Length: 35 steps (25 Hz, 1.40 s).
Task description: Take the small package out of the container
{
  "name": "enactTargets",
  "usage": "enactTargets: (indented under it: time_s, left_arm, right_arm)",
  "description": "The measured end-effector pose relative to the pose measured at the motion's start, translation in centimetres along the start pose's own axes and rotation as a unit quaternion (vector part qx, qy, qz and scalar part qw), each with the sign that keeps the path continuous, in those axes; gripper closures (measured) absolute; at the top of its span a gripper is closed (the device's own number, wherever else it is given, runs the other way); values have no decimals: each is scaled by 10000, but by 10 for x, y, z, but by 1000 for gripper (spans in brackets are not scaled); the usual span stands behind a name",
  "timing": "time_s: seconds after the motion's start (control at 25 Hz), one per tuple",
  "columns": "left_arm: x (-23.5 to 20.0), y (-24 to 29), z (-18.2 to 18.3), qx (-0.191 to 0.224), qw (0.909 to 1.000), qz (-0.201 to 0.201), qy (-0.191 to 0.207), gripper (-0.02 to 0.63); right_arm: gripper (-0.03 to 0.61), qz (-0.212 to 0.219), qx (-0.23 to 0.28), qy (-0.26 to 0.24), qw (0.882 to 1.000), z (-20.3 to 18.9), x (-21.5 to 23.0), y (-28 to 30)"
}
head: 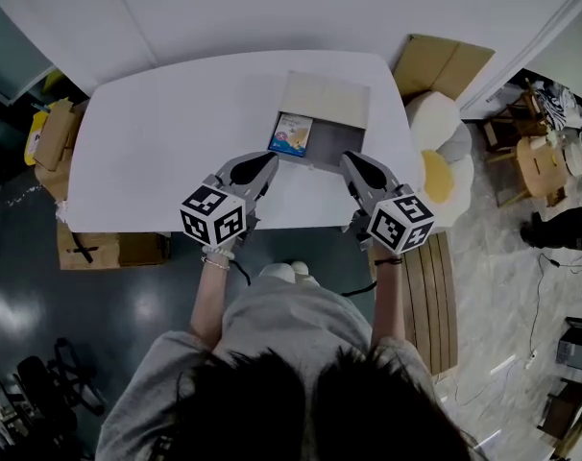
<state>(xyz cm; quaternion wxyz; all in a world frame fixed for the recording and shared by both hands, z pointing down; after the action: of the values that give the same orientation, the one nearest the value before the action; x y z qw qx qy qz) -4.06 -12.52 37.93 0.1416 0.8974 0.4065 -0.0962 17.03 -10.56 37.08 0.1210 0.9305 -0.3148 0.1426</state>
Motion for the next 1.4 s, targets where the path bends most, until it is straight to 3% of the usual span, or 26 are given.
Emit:
enactTargets:
  time_s: [0.28,1.4]
  left_arm:
    - [-21,6,-2,-158,9997,108,-124,624]
    - [-111,62,-46,-903,9922,-193,-834,624]
  right_arm:
    - [565,18,-213,136,9997,-6,9,20]
    - [563,-48,-1338,747,9882,-49,66,119]
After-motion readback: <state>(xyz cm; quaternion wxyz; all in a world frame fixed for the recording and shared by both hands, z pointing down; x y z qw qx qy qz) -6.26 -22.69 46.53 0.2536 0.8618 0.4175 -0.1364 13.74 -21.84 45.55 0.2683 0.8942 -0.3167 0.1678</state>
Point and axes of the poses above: the fingertips, and each gripper's own axes: y forward along the fingers, x to its right, z out of its top, the point moved 6 cm from there along -y, backward along the fingers, and after that the axes turned 1 degree about z, right-handed, at the moved point
